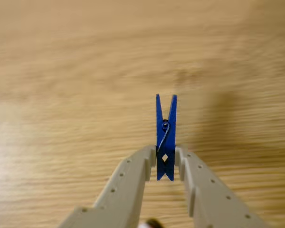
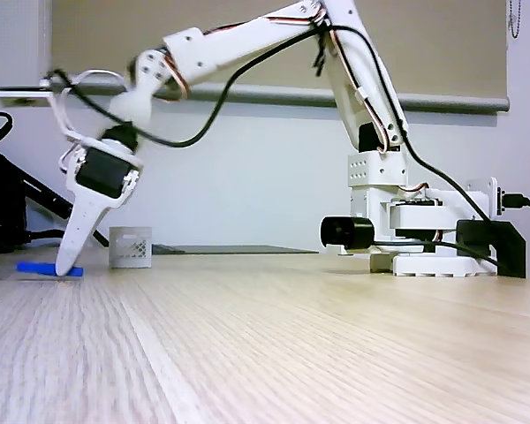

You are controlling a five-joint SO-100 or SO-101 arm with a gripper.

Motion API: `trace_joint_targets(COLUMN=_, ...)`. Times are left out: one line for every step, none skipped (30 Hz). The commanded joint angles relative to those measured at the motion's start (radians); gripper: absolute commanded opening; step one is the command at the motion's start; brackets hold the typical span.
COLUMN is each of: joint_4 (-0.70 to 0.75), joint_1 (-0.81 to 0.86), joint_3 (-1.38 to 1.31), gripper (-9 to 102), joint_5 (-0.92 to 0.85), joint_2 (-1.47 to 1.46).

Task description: Grasp a peg and put it in the crate.

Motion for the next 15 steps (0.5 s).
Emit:
trace_joint_targets(joint_4=-0.304, joint_1=0.110, joint_3=0.291, gripper=-1, joint_5=0.008, joint_2=0.373)
trace_joint_targets(joint_4=-0.368, joint_1=0.146, joint_3=0.362, gripper=-1, joint_5=-0.005, joint_2=0.430)
trace_joint_targets(joint_4=-0.434, joint_1=0.184, joint_3=0.425, gripper=-1, joint_5=-0.008, joint_2=0.483)
trace_joint_targets(joint_4=-0.495, joint_1=0.222, joint_3=0.480, gripper=-1, joint_5=-0.008, joint_2=0.532)
trace_joint_targets(joint_4=-0.554, joint_1=0.265, joint_3=0.537, gripper=-1, joint_5=-0.009, joint_2=0.575)
trace_joint_targets(joint_4=-0.607, joint_1=0.310, joint_3=0.586, gripper=-1, joint_5=-0.009, joint_2=0.614)
trace_joint_targets(joint_4=-0.661, joint_1=0.354, joint_3=0.629, gripper=-1, joint_5=-0.009, joint_2=0.638)
trace_joint_targets(joint_4=-0.709, joint_1=0.394, joint_3=0.664, gripper=-1, joint_5=-0.011, joint_2=0.652)
trace_joint_targets(joint_4=-0.755, joint_1=0.436, joint_3=0.698, gripper=-1, joint_5=-0.011, joint_2=0.657)
trace_joint_targets(joint_4=-0.801, joint_1=0.471, joint_3=0.729, gripper=-1, joint_5=-0.011, joint_2=0.657)
trace_joint_targets(joint_4=-0.841, joint_1=0.499, joint_3=0.761, gripper=-1, joint_5=-0.011, joint_2=0.657)
trace_joint_targets(joint_4=-0.882, joint_1=0.522, joint_3=0.790, gripper=-1, joint_5=-0.011, joint_2=0.657)
trace_joint_targets(joint_4=-0.916, joint_1=0.540, joint_3=0.811, gripper=-1, joint_5=-0.011, joint_2=0.655)
trace_joint_targets(joint_4=-0.950, joint_1=0.549, joint_3=0.831, gripper=-1, joint_5=-0.011, joint_2=0.653)
trace_joint_targets(joint_4=-0.982, joint_1=0.557, joint_3=0.845, gripper=-1, joint_5=-0.011, joint_2=0.647)
